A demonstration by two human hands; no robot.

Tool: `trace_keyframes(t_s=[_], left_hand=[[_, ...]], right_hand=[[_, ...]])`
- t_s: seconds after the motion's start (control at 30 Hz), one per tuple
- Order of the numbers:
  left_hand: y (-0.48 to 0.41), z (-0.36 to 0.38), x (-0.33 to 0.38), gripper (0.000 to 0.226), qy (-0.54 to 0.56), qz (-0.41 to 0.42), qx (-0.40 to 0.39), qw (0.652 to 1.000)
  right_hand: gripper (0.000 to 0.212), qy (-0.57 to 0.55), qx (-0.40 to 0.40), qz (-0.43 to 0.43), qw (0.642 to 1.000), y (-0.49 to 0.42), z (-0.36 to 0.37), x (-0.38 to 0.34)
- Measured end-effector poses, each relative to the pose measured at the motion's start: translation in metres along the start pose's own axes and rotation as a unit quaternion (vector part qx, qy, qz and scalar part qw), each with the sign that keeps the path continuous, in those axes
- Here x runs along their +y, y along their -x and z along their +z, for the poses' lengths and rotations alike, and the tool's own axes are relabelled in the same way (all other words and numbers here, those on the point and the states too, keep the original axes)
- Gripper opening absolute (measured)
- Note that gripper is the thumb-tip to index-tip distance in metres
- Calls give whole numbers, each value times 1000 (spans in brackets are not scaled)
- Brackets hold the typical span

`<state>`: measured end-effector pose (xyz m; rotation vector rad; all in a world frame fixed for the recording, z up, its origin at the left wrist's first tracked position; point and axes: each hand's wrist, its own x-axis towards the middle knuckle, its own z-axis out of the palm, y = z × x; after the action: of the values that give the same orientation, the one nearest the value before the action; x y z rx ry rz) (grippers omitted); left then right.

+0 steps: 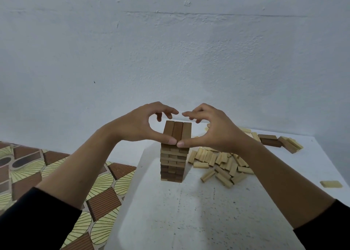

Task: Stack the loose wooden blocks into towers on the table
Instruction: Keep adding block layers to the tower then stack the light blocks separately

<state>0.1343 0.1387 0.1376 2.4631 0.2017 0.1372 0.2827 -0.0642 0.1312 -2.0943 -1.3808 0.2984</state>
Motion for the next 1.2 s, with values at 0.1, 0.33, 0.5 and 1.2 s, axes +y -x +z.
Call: trace_keyframes(t_s=[0.1, 0.33, 0.5, 1.2], left_hand=[[2, 3, 1, 65, 14, 4, 52, 999], [5, 20, 24, 25, 92, 28, 222, 970], [7, 24, 49, 14, 76, 63, 255, 962], [-108, 261, 125, 22, 24, 59, 109, 992]], right_hand=[[72, -77, 63, 8, 995, 5, 1, 6], [14, -203, 182, 23, 962, 23, 7, 19], [9, -202, 191, 19, 960, 36, 10, 26], [5, 63, 304, 238, 920, 156, -17, 225]])
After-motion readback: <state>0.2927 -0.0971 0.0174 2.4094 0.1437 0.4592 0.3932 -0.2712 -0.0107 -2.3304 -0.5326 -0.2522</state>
